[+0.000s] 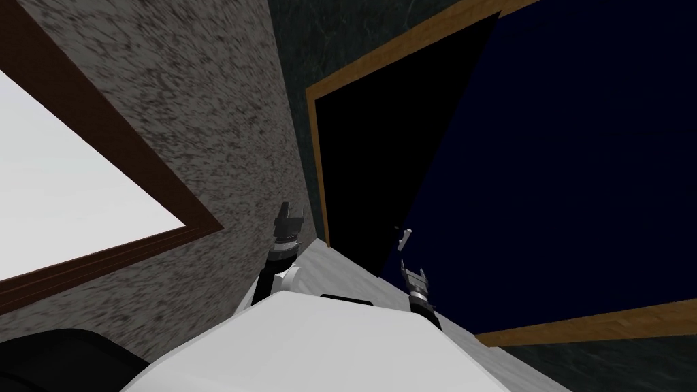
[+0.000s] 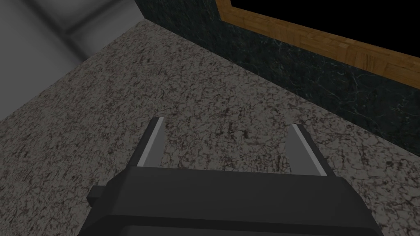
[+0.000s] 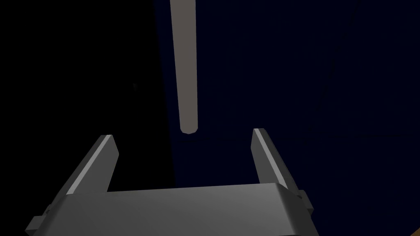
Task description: Pull the door open
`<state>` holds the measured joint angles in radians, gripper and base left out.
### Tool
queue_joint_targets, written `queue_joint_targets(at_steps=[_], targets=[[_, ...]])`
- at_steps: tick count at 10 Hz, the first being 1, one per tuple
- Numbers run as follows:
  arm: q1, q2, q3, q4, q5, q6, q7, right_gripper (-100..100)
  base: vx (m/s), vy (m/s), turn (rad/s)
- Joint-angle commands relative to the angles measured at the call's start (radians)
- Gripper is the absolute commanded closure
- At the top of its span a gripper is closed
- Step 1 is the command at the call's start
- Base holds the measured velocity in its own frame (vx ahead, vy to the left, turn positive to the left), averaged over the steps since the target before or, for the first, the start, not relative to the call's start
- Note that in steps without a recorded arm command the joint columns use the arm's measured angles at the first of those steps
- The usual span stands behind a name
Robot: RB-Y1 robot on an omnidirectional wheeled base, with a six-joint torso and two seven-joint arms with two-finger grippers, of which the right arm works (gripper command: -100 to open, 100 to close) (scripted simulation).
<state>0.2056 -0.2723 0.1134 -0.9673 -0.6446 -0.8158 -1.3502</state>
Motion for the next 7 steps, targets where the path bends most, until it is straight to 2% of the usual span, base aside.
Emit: queue_joint_targets(at_steps=[1,2,3,5,7], targets=[[-0.014,-0.004,0.001,0.017,-0.009,-0.007,-0.024,-100,0.168,-0.057,0.092],[-0.008,-0.003,0.0,0.009,-0.006,-0.003,-0.014,-100,0.071,-0.025,0.018],[0.008,-0.008,-0.006,0.019,-0.01,-0.005,-0.017,-100,-0.078,-0.006,-0.119],[0.016,-0.01,-0.01,0.023,-0.012,-0.005,-0.018,-100,-0.121,0.014,-0.035],[0.043,-0.022,-0.025,0.04,-0.021,-0.006,-0.018,-100,-0.178,0.008,-0.1]])
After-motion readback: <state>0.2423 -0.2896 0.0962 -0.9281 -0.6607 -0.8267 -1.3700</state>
